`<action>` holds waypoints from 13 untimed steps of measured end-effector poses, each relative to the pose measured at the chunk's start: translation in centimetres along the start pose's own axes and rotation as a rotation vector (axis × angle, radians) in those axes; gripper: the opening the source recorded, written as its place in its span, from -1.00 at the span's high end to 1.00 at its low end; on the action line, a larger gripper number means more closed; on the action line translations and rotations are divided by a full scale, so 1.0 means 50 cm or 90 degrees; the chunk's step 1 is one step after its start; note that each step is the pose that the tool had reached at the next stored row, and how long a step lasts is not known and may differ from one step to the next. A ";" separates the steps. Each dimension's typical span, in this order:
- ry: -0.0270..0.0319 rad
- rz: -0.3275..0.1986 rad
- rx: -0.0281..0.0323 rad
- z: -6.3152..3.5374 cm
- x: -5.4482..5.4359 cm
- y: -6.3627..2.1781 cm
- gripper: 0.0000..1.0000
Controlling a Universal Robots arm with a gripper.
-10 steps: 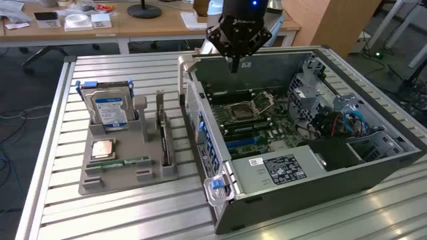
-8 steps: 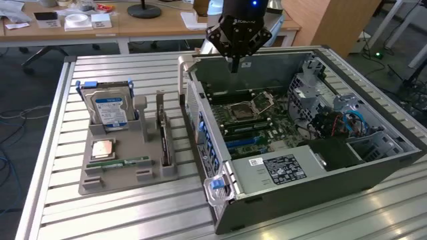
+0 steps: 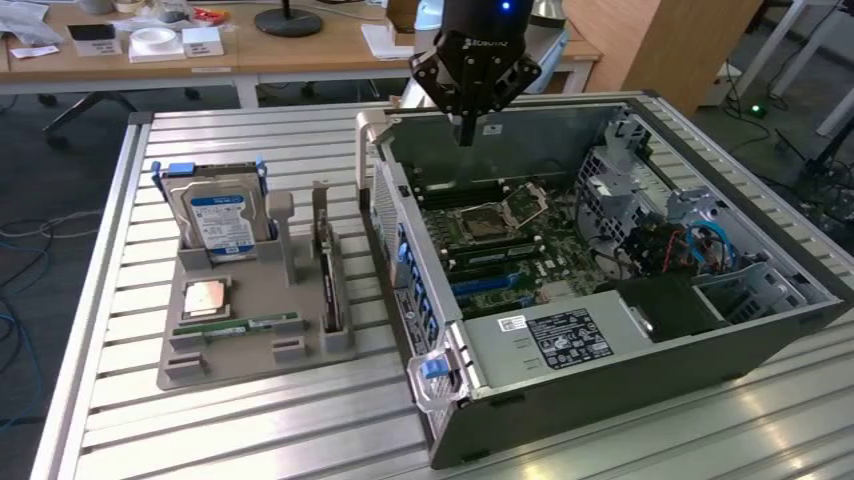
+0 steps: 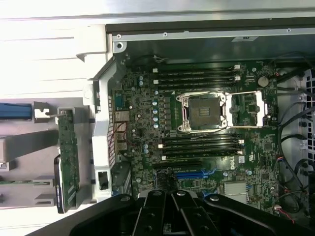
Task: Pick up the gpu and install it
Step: 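Reach for the gpu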
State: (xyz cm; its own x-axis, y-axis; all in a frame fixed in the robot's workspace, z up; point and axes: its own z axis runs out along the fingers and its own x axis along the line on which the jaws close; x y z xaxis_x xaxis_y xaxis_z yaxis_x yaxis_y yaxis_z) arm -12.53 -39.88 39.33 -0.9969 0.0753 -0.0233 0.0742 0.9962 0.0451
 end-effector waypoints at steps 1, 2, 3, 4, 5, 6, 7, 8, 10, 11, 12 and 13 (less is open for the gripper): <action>0.0000 0.000 0.0000 0.000 0.002 0.000 0.79; 0.0000 0.000 0.0000 0.000 0.003 0.000 0.79; 0.0000 0.000 0.0000 0.000 0.005 0.000 0.79; 0.0000 0.000 0.0000 0.000 0.007 -0.001 0.79; 0.0000 0.000 0.0000 0.000 0.009 -0.001 0.79; 0.0000 0.000 0.0000 0.000 0.010 -0.001 0.79; 0.0000 0.000 0.0000 0.000 0.012 -0.001 0.79; 0.0000 0.000 0.0000 0.000 0.014 -0.001 0.79; 0.0000 0.000 0.0001 -0.001 0.018 -0.001 0.79; 0.0000 0.000 0.0000 0.000 0.020 -0.001 0.79; 0.0000 0.000 0.0000 0.000 0.021 -0.002 0.79; -0.0001 0.000 0.0000 0.000 0.022 -0.002 0.79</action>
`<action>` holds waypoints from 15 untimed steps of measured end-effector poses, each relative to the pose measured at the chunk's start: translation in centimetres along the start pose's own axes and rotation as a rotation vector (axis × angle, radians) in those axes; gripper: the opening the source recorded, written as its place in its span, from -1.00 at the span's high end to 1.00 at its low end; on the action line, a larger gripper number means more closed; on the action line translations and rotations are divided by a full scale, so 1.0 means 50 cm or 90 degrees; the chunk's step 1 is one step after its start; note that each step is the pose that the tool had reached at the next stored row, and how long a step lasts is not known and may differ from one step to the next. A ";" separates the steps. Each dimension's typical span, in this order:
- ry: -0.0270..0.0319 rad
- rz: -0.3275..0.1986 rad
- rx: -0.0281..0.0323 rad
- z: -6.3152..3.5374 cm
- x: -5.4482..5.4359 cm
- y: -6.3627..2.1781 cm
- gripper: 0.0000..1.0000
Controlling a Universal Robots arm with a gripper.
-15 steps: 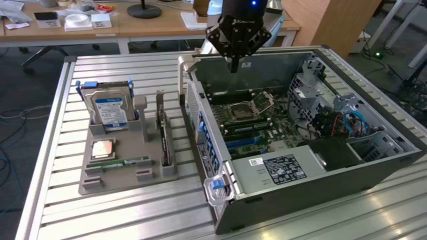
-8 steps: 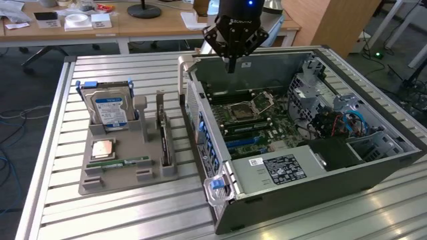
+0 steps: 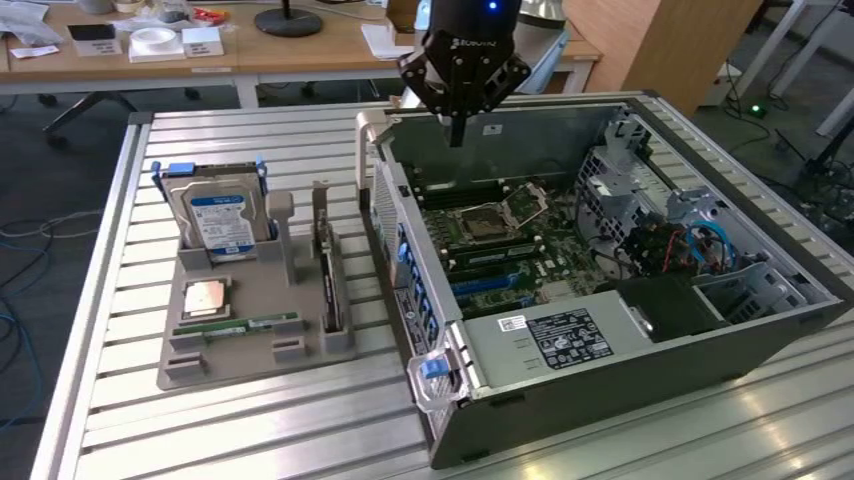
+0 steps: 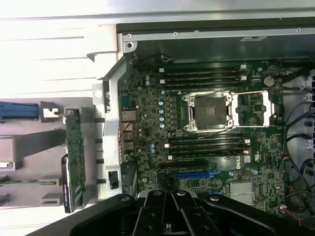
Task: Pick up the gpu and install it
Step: 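Reach for the gpu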
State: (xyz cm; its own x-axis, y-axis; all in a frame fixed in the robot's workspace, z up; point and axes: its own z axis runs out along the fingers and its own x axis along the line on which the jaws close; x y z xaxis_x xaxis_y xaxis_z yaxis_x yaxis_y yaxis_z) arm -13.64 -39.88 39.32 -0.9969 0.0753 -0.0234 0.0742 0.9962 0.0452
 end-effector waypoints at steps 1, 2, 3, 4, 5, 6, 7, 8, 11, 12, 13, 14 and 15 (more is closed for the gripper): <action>0.0001 0.000 0.0000 0.000 0.001 0.000 0.79; 0.0001 0.000 0.0001 0.000 0.002 0.000 0.79; 0.0000 0.000 0.0000 0.000 0.004 0.000 0.79; 0.0000 0.000 0.0001 0.000 0.005 0.000 0.79; 0.0001 0.000 0.0001 0.000 0.006 0.000 0.79; 0.0001 0.000 0.0001 0.000 0.007 -0.001 0.79; 0.0001 0.000 0.0001 0.000 0.007 -0.001 0.79; 0.0001 0.000 0.0001 0.000 0.008 -0.001 0.79; 0.0001 0.000 0.0001 0.000 0.011 -0.001 0.79; 0.0001 0.000 0.0000 0.000 0.012 -0.001 0.79; 0.0001 0.000 0.0000 0.000 0.013 -0.001 0.79; 0.0000 0.000 0.0000 0.000 0.014 -0.001 0.79; 0.0000 0.000 0.0000 0.000 0.016 -0.001 0.79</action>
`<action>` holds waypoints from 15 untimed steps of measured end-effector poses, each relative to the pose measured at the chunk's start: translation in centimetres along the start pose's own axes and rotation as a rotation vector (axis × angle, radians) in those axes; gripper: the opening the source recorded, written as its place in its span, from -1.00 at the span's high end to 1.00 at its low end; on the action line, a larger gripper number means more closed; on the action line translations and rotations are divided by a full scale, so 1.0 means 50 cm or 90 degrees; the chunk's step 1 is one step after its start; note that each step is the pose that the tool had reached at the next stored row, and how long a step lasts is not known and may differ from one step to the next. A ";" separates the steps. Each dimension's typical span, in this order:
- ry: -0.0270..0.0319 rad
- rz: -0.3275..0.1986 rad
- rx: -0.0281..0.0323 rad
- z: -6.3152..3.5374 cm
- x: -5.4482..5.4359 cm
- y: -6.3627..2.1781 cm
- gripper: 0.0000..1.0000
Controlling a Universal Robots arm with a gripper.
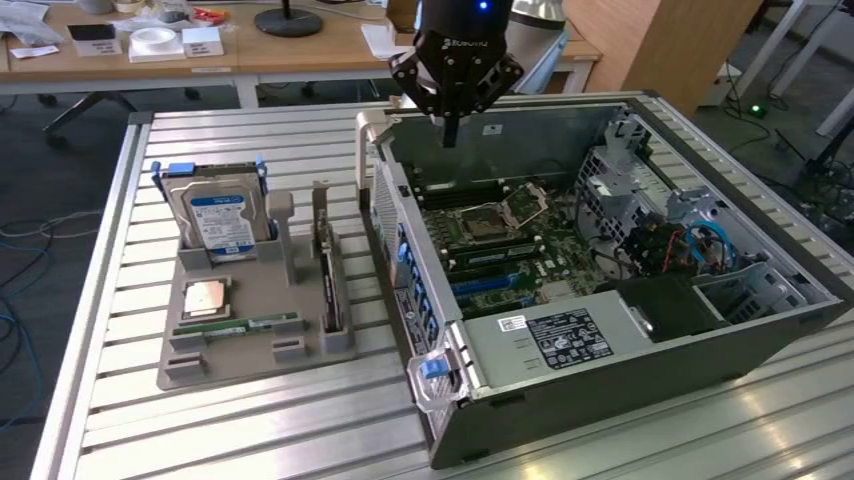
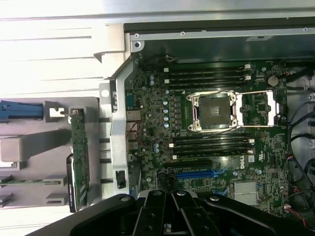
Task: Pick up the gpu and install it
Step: 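Reach for the gpu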
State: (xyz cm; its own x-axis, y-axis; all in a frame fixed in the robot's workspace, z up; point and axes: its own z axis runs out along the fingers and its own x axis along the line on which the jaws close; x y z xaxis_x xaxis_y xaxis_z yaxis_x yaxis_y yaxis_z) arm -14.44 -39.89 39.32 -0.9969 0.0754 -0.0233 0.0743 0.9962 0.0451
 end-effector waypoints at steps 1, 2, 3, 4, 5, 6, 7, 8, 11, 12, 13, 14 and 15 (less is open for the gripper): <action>0.0000 0.000 0.0000 0.000 0.001 0.000 0.79; 0.0000 0.000 0.0000 0.000 0.002 0.000 0.79; 0.0000 0.000 0.0000 0.000 0.003 0.000 0.79; 0.0000 0.000 0.0000 0.000 0.005 0.000 0.79; 0.0000 0.000 0.0000 0.000 0.006 0.000 0.79; 0.0000 0.000 0.0000 0.000 0.007 -0.001 0.79; 0.0000 0.000 0.0000 0.000 0.009 -0.001 0.79; 0.0001 0.000 0.0001 0.000 0.010 -0.001 0.79; 0.0000 0.000 0.0000 0.000 0.017 -0.001 0.79; 0.0000 0.000 0.0000 0.000 0.019 -0.001 0.79; 0.0000 0.000 0.0001 0.000 0.021 -0.002 0.79; 0.0000 0.000 0.0000 -0.001 0.023 -0.002 0.79; 0.0000 0.000 0.0000 0.000 0.025 -0.002 0.79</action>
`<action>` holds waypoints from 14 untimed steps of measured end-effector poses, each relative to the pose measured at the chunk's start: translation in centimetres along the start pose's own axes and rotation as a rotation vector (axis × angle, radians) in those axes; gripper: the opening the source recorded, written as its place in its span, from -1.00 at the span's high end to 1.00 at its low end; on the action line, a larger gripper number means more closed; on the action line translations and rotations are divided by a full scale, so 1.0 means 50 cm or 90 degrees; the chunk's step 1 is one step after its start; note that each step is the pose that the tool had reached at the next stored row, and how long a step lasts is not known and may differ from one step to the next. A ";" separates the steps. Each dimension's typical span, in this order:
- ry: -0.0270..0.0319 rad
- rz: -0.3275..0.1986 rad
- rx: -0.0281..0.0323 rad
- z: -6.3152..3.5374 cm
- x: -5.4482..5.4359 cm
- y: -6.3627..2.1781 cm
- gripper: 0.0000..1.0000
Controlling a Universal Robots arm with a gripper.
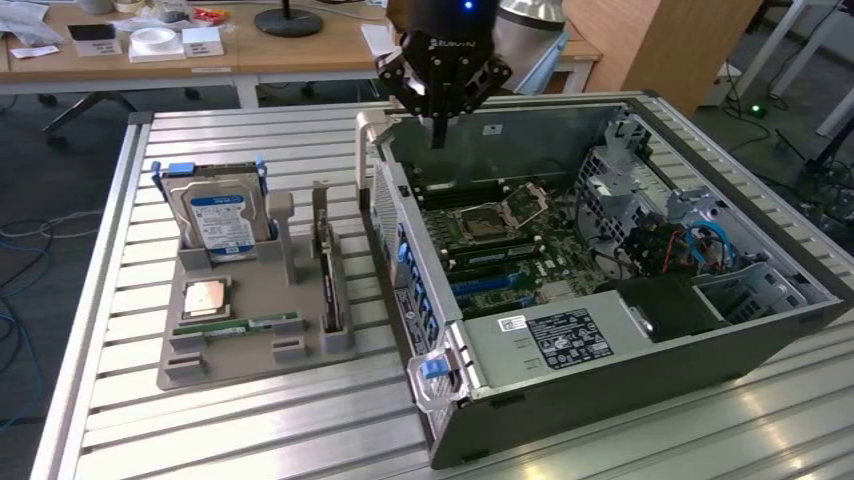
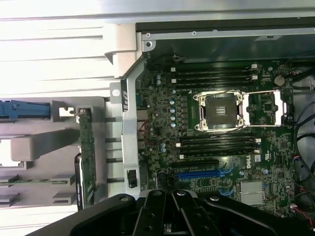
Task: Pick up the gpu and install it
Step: 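Reach for the gpu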
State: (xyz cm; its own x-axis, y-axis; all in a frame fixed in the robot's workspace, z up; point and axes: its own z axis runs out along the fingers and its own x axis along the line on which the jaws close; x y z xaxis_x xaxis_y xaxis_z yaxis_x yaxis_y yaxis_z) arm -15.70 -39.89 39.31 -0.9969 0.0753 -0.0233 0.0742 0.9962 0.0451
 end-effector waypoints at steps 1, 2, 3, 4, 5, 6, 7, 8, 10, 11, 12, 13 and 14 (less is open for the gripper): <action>0.0000 0.000 0.0000 0.000 0.002 0.000 0.79; 0.0000 0.000 0.0000 0.000 0.004 0.000 0.79; 0.0000 0.000 0.0000 0.000 0.006 0.000 0.79; 0.0000 0.000 0.0000 0.000 0.008 -0.001 0.79; 0.0000 0.000 -0.0001 0.000 0.009 -0.001 0.79; 0.0000 0.000 0.0000 0.000 0.011 -0.001 0.79; 0.0000 0.000 -0.0001 0.000 0.012 -0.001 0.79; 0.0000 0.000 0.0000 0.000 0.014 -0.001 0.79; 0.0000 0.000 0.0000 0.000 0.017 -0.001 0.79; 0.0000 0.000 0.0000 0.000 0.019 -0.001 0.79; 0.0000 0.000 0.0000 0.000 0.020 -0.002 0.79; 0.0001 0.000 0.0000 0.000 0.022 -0.002 0.79; 0.0000 0.000 0.0000 0.000 0.024 -0.002 0.79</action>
State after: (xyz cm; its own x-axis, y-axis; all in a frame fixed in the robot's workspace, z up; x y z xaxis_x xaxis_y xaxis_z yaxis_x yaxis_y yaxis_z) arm -16.90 -39.89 39.30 -0.9969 0.0752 -0.0233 0.0741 0.9962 0.0450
